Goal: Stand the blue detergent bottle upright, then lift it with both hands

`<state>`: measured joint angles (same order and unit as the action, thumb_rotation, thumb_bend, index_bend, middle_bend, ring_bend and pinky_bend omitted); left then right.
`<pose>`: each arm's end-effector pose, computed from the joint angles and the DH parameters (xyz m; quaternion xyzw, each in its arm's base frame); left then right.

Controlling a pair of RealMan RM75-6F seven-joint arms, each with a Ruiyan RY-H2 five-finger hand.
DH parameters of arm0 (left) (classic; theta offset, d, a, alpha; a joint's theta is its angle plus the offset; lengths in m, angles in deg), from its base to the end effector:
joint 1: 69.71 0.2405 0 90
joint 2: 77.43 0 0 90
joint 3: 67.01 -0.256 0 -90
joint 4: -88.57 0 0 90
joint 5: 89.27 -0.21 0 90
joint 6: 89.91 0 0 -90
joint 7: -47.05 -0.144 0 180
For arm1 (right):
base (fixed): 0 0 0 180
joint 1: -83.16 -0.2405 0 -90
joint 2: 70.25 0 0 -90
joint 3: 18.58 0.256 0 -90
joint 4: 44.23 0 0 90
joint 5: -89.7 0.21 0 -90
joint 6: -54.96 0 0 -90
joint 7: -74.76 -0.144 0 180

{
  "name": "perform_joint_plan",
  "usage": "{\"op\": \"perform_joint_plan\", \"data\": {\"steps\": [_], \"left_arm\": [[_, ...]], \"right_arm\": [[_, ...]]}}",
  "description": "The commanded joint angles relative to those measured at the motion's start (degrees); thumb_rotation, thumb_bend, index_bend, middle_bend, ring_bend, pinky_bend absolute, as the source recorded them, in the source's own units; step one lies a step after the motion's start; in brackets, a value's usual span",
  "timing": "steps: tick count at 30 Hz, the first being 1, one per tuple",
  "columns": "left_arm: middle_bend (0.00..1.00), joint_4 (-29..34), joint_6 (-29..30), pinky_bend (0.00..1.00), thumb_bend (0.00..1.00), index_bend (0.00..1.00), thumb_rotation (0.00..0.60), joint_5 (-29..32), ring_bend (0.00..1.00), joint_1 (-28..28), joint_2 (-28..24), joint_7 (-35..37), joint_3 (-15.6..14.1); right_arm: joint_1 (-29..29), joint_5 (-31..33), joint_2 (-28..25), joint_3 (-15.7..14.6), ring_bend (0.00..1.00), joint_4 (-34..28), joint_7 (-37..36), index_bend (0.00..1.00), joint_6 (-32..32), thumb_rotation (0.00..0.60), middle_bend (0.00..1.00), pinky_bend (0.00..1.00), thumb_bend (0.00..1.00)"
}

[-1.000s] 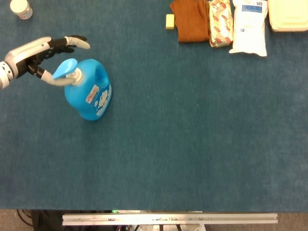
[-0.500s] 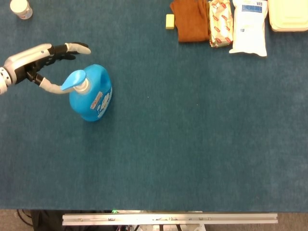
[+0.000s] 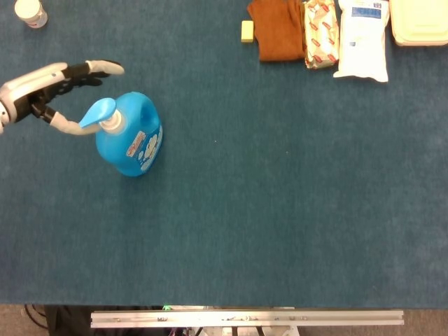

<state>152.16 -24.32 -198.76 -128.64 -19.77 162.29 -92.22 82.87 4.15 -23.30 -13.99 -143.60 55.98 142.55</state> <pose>-0.2259 0.3763 0.1767 -0.5834 -0.7286 -0.3499 0.0796 -0.3071 -0.1617 0.2505 0.5346 -0.4255 0.4384 0.5839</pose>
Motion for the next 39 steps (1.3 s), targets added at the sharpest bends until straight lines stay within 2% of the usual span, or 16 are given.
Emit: {"op": "perform_joint_plan", "data": {"steps": [1,13,26,29,35,39], "left_arm": [[0.00,-0.30,-0.43,0.05,0.25,0.10,0.600,0.49,0.00,0.53,-0.34,-0.26,-0.32],[0.00,0.66,-1.48,0.05,0.25,0.05,0.600,4.32,0.00,5.88,-2.31,-3.62,-1.06],[0.00,5.42,0.19,0.05,0.25,0.00,0.600,8.07,0.00,13.12,-5.82,-13.87,0.54],[0.00,7.60,-0.05,0.05,0.25,0.00,0.600,9.43,0.00,14.80,-6.49,-18.96,1.40],[0.00,15.82,-1.67,0.05,0.25,0.00,0.600,17.34,0.00,19.17,-7.49,-35.13,5.64],[0.00,20.20,-1.81,0.05,0.25,0.00,0.600,18.48,0.00,20.99,-8.59,-39.64,6.78]], "right_arm": [[0.00,-0.01,-0.04,0.00,0.11,-0.03,0.00,0.25,0.00,0.600,0.28,0.15,0.18],[-0.73,-0.26,0.34,0.09,0.11,0.27,-0.06,0.25,-0.86,0.600,0.28,0.15,0.18],[-2.03,-0.44,0.31,0.58,0.11,-0.87,1.35,0.25,-1.87,0.600,0.28,0.15,0.18],[-2.24,-0.36,0.40,0.60,0.11,-1.15,1.79,0.25,-2.13,0.600,0.28,0.15,0.18],[-2.79,-0.12,0.61,0.71,0.11,-1.44,2.43,0.25,-2.80,0.600,0.28,0.15,0.18],[-3.10,-0.03,0.77,0.71,0.11,-1.66,2.90,0.25,-3.23,0.600,0.28,0.15,0.18]]}}
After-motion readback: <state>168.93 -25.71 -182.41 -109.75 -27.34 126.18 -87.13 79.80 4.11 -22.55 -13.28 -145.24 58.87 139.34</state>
